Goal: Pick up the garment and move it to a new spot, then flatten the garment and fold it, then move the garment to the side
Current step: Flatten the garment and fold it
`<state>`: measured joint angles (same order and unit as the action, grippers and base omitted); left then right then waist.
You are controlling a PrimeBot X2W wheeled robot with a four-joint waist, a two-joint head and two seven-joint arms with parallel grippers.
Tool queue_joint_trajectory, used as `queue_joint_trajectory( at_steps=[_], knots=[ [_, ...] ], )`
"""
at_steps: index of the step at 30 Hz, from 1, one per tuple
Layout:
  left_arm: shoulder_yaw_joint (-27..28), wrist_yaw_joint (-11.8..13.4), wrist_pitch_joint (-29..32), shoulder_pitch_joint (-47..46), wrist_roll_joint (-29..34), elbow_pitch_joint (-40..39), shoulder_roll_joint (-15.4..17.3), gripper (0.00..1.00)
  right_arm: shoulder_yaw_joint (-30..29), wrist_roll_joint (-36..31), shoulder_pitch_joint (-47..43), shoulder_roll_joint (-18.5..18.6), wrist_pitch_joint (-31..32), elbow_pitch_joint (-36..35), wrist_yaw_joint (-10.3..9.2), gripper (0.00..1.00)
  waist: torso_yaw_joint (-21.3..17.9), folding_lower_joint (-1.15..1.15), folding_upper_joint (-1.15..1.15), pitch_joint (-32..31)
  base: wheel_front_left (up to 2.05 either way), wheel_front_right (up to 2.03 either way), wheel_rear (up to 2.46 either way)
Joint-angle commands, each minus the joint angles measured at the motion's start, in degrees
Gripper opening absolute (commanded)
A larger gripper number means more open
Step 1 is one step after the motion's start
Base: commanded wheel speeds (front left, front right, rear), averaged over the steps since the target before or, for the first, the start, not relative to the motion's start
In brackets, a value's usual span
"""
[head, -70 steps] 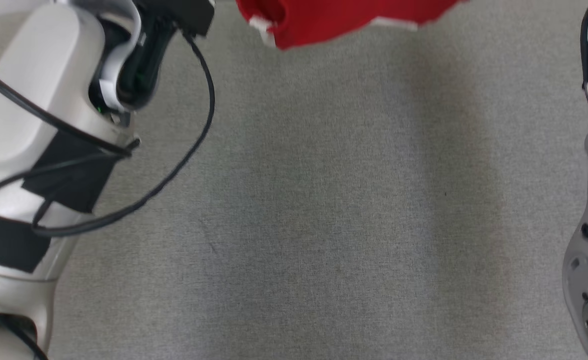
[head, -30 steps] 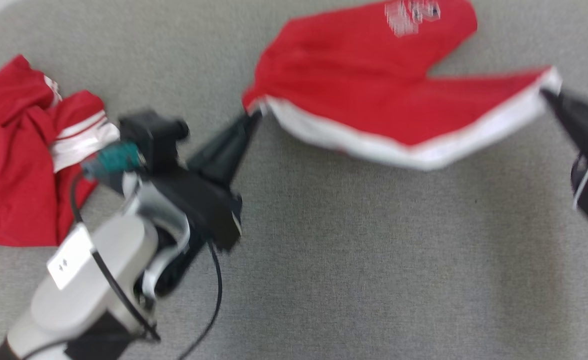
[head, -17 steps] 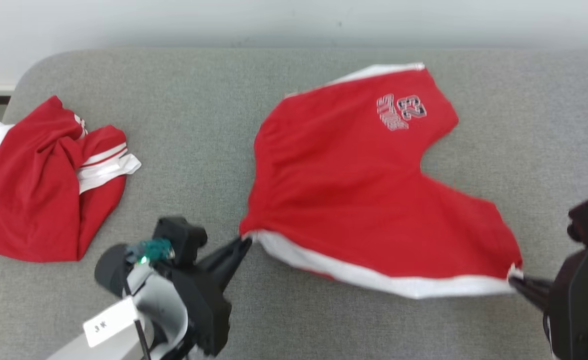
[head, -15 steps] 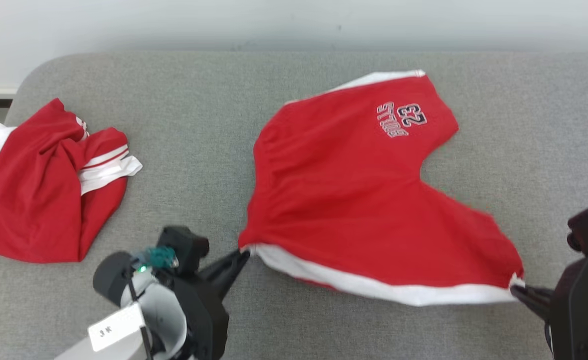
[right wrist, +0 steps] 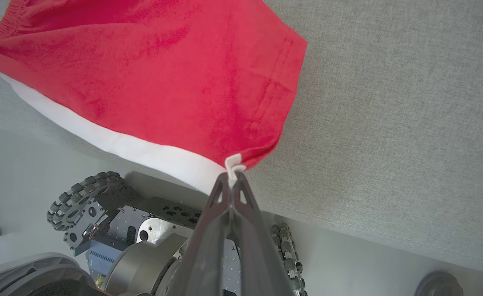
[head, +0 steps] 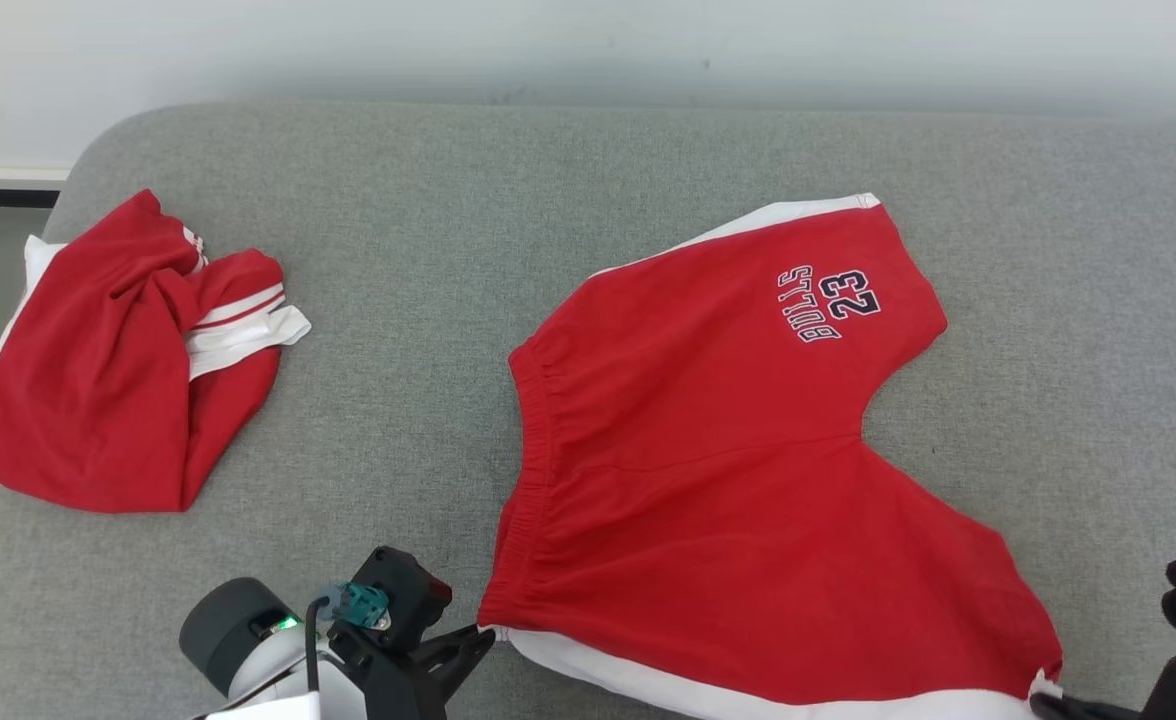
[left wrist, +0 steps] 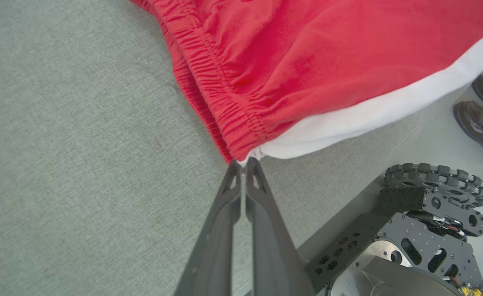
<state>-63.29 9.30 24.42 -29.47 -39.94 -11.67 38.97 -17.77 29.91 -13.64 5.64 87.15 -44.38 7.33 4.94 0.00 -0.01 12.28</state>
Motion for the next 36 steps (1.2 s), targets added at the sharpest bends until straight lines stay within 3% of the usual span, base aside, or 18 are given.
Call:
queue_joint_trajectory(
  at_steps=[1, 6, 11, 23, 29, 36],
  knots=[
    [0.25, 0.33, 0.26, 0.64, -0.03, -0.89, 0.6, 0.0, -0.46, 0.52, 0.09, -0.21, -0.12, -1.09, 0.3, 0.0, -0.06, 0.0, 0.01, 0.31, 0.0, 0.0, 0.0],
    [2.32, 1.61, 0.11, -0.99, -1.98, -4.22, -1.02, 0.0, -0.29, 2.63, 4.61, -0.62, -3.13, -2.96, 0.3, 0.0, -0.25, 0.0, 0.01, 1.19, 0.0, 0.0, 0.0],
    [3.9, 2.22, 2.44, -5.41, -2.96, -3.66, -4.22, 0.0, 0.78, 2.03, 12.49, 1.76, -5.72, 0.18, 0.28, 0.0, 0.14, 0.0, 0.01, 2.2, 0.0, 0.0, 0.0],
    [8.98, 6.28, 3.64, -14.99, -4.33, 4.2, -14.9, 0.0, 4.87, 0.98, 31.61, 8.51, -14.57, 15.14, 0.25, 0.0, 2.61, 0.0, 0.01, 5.66, 0.0, 0.0, 0.0],
    [11.16, 7.05, 0.88, -18.18, -4.58, 10.53, -19.51, 0.0, 7.94, -1.97, 38.32, 13.61, -24.02, 24.15, 0.25, 0.0, 3.8, 0.0, 0.01, 7.86, 0.0, 0.0, 0.0],
    [13.31, 7.12, -2.54, -21.24, -4.71, 17.58, -23.09, 0.0, 11.8, -5.07, 45.21, 15.56, -33.65, 33.98, 0.25, 0.0, 4.18, 0.0, 0.01, 10.01, 0.0, 0.0, 0.0]
  ],
)
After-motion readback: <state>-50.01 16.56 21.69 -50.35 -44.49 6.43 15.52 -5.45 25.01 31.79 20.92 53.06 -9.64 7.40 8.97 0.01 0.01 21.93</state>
